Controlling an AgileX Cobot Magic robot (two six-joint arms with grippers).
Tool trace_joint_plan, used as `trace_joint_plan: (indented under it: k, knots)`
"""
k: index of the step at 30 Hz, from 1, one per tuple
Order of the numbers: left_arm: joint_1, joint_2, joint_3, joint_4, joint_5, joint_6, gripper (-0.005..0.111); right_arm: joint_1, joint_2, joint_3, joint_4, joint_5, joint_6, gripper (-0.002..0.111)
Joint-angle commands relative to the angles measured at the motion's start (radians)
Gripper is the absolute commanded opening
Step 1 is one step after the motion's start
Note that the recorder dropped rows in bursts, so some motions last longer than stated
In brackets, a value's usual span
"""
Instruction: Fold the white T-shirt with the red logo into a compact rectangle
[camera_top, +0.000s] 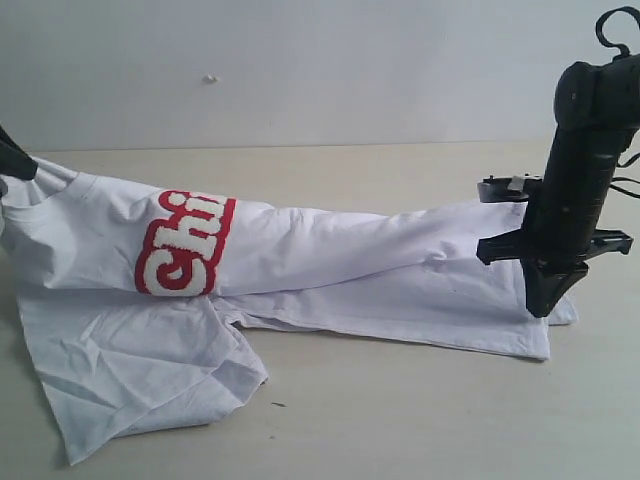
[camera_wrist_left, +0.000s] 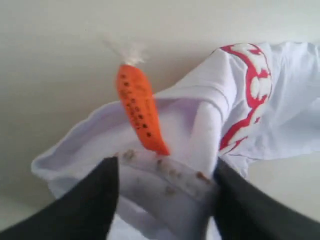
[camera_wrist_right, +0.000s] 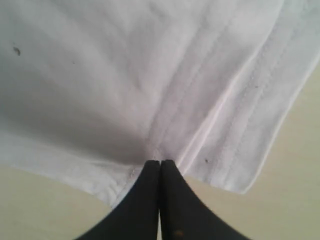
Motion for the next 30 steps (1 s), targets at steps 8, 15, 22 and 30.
trace_joint_plan:
  k: [8,15,22,30]
  knots:
    - [0.095,0.016,0.001,-0.372,0.001,0.262,0.079,0.000,0.006,-0.019,-0.008,-0.001,-0.005,0.000]
    - [0.143,0.066,0.001,-0.424,0.001,0.251,0.079,0.000,0.006,-0.027,-0.050,-0.001,0.013,0.000]
    - [0.166,0.066,0.001,-0.582,0.001,0.248,0.079,0.000,0.006,-0.027,-0.077,-0.001,0.028,0.000]
    - [0.171,0.066,0.001,-0.552,0.001,0.194,0.079,0.000,0.002,-0.038,-0.066,-0.001,0.028,0.000]
